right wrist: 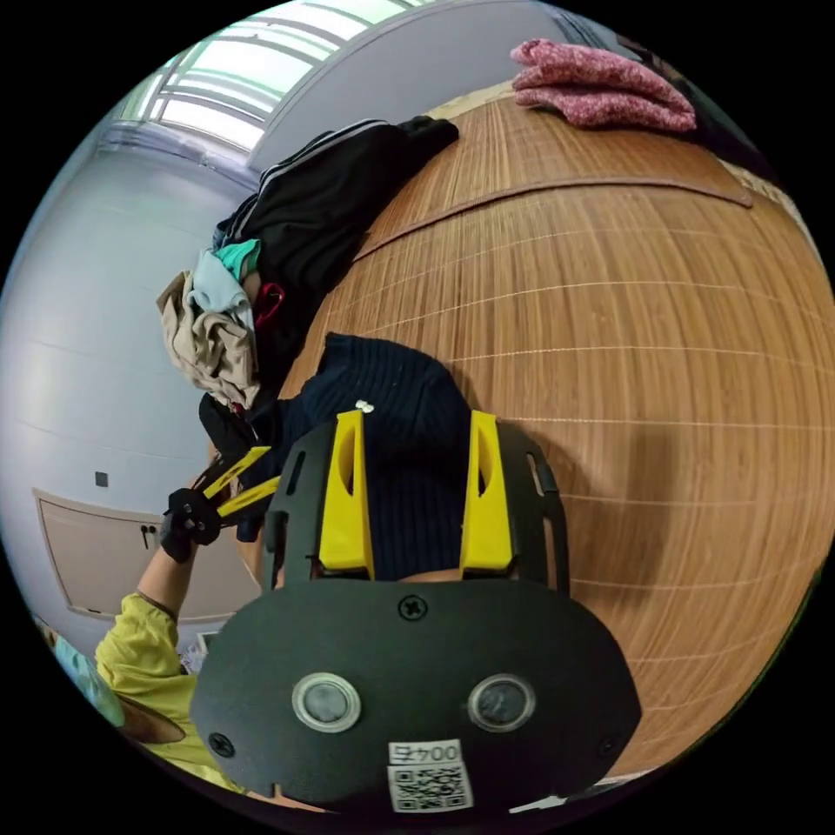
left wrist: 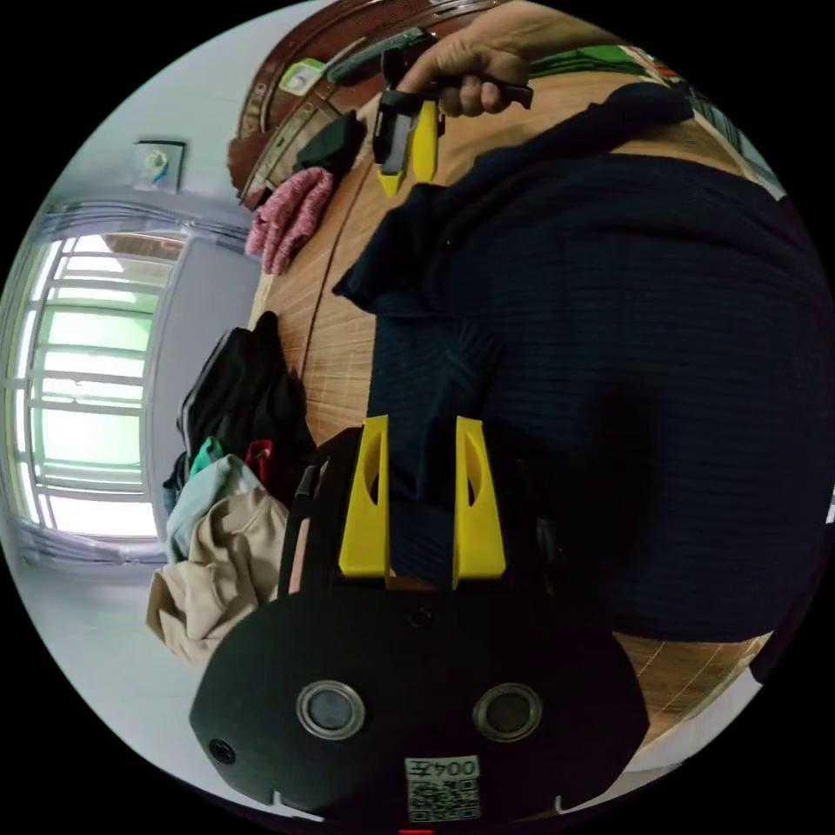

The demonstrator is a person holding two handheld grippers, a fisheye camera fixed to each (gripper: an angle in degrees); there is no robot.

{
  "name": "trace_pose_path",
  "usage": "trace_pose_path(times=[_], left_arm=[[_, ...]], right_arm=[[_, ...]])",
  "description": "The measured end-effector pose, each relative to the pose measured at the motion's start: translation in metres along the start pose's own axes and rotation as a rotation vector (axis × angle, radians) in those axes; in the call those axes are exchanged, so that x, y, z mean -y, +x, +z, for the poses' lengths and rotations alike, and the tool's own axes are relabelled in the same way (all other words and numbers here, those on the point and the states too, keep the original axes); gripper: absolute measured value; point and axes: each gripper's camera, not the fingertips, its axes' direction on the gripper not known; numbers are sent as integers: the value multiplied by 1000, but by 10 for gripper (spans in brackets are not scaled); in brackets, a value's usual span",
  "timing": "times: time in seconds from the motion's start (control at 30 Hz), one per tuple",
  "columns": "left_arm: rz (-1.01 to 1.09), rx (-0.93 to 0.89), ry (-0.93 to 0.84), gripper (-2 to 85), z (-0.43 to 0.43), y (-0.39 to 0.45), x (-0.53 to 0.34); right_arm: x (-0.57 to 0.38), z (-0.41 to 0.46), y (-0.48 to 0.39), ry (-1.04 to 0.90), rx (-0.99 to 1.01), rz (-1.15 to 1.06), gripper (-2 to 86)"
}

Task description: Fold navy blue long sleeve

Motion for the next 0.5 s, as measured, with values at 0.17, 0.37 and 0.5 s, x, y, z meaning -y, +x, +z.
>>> trace_pose_path(times=[0.17,0.37,0.5], left_arm=[[-41,-209,-23,43,43,-36,14],[-223,-302,57,17,26,-87,-7],[-389,-350,174,15,-5,-150,-45]], right_arm=[[-5,10,8,-8,4,-44,51],[-64,-52,3,239,-71,-150,45],[-84,-96,8,349,-131,-159,45]])
